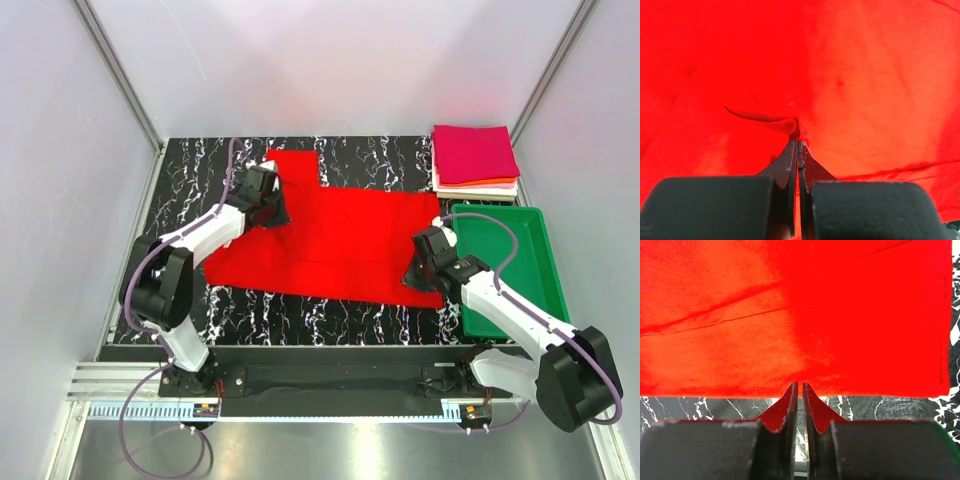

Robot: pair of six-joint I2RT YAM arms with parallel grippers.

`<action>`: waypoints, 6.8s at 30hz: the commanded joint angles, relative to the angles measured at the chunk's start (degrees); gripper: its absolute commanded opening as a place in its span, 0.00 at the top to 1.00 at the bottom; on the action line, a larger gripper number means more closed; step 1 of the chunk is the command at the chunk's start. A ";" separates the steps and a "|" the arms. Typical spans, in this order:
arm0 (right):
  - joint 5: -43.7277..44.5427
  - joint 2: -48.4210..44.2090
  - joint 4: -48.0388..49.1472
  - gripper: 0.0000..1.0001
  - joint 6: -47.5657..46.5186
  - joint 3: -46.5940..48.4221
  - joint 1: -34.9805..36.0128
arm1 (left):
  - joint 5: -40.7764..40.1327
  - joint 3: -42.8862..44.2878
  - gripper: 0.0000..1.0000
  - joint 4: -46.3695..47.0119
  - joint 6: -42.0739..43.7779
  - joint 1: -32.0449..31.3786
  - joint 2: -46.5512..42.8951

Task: Fold and stack the t-shirts
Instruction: Fold the tshirt

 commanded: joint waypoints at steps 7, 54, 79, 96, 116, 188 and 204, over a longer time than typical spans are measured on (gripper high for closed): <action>1.52 -1.80 -0.80 0.85 -0.30 2.39 0.31 | 8.74 5.61 1.00 8.53 4.79 -2.28 7.37; 2.13 10.77 0.87 0.87 4.62 -2.89 0.40 | -5.48 19.94 0.64 -12.20 11.03 6.86 15.23; -1.82 5.41 3.68 0.87 1.72 -3.50 0.31 | -7.95 -16.27 0.60 -14.67 -0.66 28.31 -10.82; 1.34 4.61 2.63 0.87 1.63 -6.05 0.40 | -15.77 -11.79 0.74 -16.51 -2.06 30.85 -1.14; -0.85 -0.57 0.51 0.86 -0.56 -3.25 0.31 | -11.63 -7.57 0.62 -15.58 -2.88 27.45 -15.20; -23.45 65.43 -8.70 0.47 -36.86 72.07 -25.70 | 11.20 62.65 0.36 -15.46 13.14 24.00 45.70; -27.31 72.47 -10.47 0.47 -38.80 76.04 -26.23 | 18.33 61.69 0.43 -15.38 4.53 25.49 49.57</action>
